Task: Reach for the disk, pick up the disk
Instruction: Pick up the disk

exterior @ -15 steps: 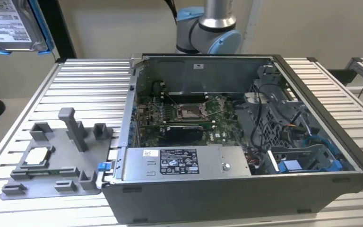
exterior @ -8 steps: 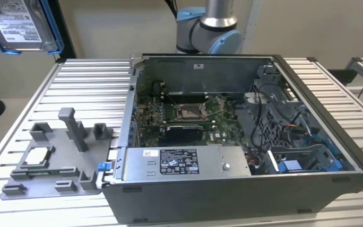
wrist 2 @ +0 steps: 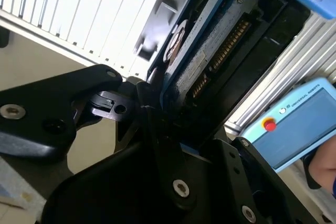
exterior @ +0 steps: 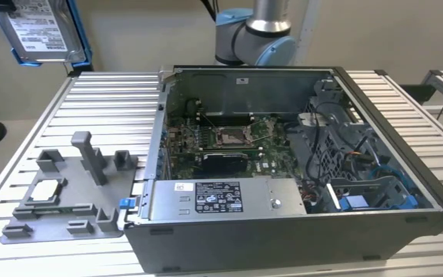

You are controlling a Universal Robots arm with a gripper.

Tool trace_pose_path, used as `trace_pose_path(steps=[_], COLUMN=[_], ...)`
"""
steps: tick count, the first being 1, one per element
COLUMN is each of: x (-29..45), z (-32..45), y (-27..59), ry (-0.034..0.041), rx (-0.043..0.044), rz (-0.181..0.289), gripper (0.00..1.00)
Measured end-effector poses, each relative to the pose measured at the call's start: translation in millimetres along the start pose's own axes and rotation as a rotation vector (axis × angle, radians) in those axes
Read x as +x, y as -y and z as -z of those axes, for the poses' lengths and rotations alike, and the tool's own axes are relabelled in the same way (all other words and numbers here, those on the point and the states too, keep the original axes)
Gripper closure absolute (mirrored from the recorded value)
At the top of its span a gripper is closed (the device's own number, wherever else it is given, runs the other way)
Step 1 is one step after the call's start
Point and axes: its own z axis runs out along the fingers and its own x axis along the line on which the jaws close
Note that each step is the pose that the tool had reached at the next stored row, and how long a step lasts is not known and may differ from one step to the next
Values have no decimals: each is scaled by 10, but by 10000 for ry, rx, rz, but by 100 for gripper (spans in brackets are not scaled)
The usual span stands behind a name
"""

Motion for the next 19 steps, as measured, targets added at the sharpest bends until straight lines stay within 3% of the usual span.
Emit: trace_pose_path(steps=[19], x=[-26], z=[6], y=[597], ry=[0], rx=[-1], rz=[0], gripper=[100])
